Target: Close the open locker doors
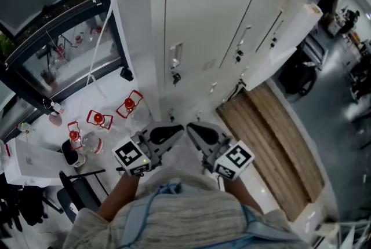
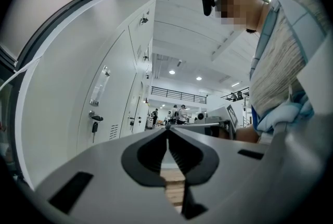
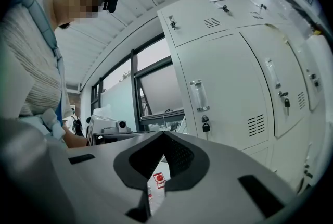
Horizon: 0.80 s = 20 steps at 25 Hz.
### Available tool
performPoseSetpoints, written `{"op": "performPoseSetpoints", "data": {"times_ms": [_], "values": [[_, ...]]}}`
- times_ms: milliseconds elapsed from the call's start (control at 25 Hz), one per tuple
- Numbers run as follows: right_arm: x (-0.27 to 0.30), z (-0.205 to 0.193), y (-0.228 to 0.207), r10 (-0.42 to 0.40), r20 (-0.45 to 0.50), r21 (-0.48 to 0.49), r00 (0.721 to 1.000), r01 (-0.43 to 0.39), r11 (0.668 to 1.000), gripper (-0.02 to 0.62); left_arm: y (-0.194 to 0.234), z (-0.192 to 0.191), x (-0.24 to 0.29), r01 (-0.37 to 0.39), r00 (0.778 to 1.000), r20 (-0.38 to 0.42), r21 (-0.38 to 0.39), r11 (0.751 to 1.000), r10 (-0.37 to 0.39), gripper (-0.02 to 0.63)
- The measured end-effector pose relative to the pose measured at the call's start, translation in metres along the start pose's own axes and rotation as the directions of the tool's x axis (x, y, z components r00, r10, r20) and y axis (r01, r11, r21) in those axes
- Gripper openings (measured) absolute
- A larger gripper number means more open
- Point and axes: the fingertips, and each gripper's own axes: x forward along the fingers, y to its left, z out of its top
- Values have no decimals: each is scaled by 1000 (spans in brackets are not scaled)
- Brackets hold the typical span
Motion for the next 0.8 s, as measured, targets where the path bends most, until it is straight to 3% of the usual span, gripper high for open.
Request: {"op": "performPoseSetpoints", "data": {"times_ms": [200, 800], "values": [[-4, -6, 2, -8, -16, -17, 1000, 8, 1000, 3, -5, 13, 4, -7, 999, 45, -32, 999, 9, 3], [-2, 2, 12, -11, -16, 0, 1000, 11, 1000, 3, -5, 14, 2, 12, 999, 50, -23, 1000, -11, 3]]}}
